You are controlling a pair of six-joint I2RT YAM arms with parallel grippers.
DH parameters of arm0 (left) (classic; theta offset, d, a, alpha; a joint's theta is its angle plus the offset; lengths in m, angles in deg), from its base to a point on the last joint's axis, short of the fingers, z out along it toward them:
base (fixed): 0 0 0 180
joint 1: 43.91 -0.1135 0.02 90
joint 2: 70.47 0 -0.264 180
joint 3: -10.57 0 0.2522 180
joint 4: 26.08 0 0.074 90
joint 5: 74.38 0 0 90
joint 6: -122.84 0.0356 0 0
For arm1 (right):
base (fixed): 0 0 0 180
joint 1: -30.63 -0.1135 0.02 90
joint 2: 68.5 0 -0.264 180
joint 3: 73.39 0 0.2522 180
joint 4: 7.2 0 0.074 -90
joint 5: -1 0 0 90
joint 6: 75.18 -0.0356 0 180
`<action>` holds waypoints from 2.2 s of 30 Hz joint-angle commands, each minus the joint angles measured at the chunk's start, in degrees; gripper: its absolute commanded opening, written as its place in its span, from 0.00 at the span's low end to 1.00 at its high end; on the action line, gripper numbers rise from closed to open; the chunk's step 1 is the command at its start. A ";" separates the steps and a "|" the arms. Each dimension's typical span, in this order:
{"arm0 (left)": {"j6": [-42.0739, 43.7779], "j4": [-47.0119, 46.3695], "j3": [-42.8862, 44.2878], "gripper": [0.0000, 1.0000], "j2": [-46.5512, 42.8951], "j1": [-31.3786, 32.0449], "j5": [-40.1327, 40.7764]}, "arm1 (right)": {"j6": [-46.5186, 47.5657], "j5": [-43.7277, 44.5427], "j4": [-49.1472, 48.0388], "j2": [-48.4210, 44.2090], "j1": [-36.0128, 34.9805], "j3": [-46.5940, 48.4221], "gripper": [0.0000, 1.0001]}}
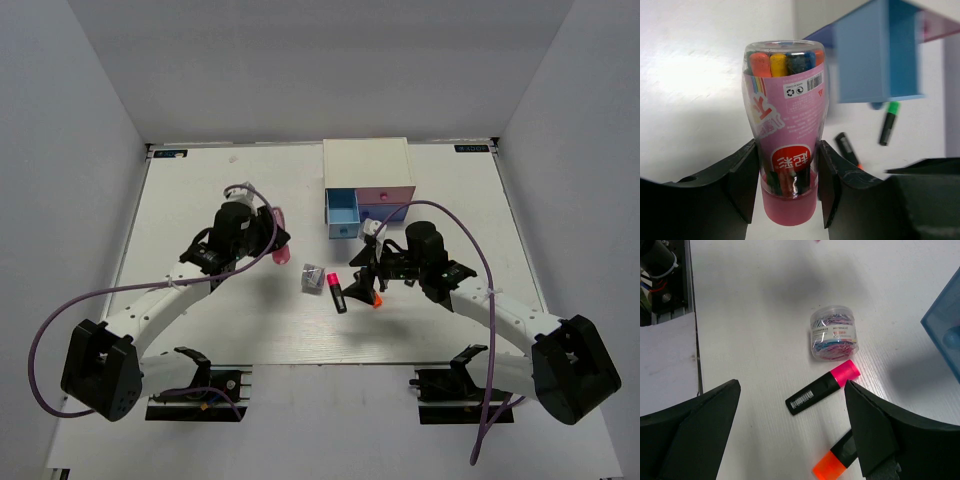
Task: Sort the stationery into containers
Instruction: Pick up the stationery from the center of the board, then place the stationery in the drawer.
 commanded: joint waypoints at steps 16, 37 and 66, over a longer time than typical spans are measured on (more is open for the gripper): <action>-3.43 6.33 38.97 0.17 24.92 -1.14 -42.25 | 3.55 4.19 1.62 -8.42 2.29 -5.50 0.90; -10.57 41.39 65.35 0.21 42.60 -0.09 -42.80 | -0.14 5.51 -4.35 -16.69 3.44 -12.36 0.90; -8.64 44.74 68.78 0.27 47.87 -0.09 -43.32 | -3.48 5.68 -8.75 -20.46 5.02 -17.81 0.90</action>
